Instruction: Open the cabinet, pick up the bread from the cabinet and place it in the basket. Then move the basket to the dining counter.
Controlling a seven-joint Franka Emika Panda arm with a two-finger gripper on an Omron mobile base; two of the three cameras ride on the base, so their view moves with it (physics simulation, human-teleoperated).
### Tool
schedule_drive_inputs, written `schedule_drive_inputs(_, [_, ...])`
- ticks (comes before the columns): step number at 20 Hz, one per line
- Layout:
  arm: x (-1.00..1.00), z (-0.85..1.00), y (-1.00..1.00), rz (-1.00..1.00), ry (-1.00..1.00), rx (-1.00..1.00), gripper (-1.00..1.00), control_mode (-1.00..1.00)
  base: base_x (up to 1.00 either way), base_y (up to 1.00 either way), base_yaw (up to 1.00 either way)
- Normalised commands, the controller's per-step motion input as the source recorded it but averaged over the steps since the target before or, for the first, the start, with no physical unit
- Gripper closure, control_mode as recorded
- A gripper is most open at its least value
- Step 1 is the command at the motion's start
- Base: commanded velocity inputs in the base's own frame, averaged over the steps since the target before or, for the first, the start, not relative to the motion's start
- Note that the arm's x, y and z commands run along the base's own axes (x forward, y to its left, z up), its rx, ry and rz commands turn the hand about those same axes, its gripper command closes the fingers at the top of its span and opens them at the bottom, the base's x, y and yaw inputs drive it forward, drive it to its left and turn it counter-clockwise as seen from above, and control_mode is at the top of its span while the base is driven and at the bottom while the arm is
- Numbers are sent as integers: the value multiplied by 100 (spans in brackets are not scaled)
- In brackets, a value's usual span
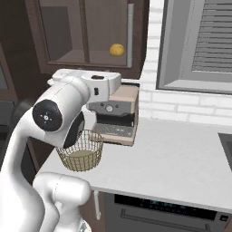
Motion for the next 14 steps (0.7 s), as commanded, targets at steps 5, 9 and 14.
schedule_drive_inputs(5, [10,7,-25,0,-18,0,-100,-100,0,0,0])
schedule_drive_inputs(9, [22,0,-19,0,-18,0,-100,-100,0,0,0])
schedule_drive_inputs(14, [43,0,-1,0,-2,0,-100,-100,0,0,0])
